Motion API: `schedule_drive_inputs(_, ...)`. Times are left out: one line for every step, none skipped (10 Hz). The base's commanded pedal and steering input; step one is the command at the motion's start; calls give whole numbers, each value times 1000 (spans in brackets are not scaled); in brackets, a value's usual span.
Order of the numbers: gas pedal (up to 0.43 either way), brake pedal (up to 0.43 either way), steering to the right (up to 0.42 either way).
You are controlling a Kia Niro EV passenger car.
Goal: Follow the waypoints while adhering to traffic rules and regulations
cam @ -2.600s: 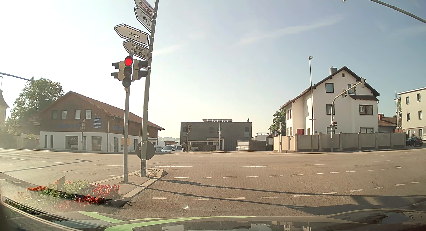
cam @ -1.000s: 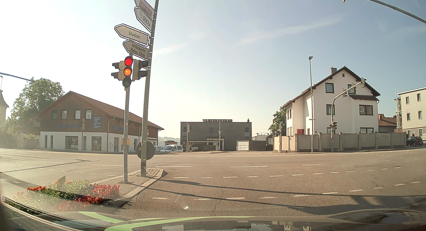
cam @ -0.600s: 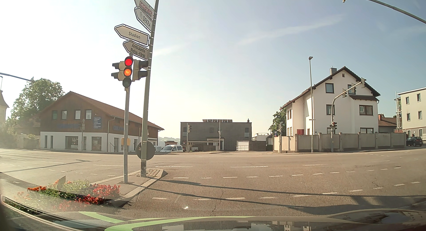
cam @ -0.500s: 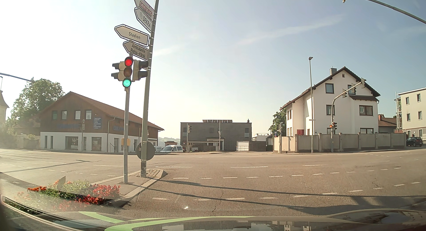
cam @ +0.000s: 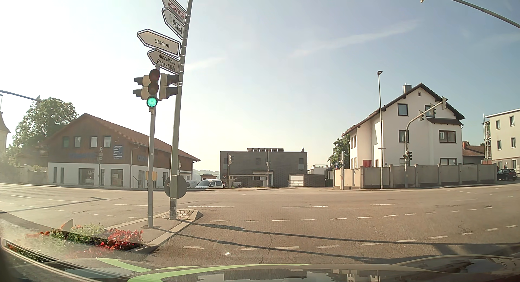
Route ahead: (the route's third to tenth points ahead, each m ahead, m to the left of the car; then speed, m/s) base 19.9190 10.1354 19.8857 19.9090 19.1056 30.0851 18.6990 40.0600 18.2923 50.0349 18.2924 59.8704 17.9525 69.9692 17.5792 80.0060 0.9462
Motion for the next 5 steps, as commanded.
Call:
schedule_drive_inputs(480,0,9)
schedule_drive_inputs(480,0,12)
schedule_drive_inputs(480,0,14)
schedule_drive_inputs(480,0,17)
schedule_drive_inputs(480,0,17)
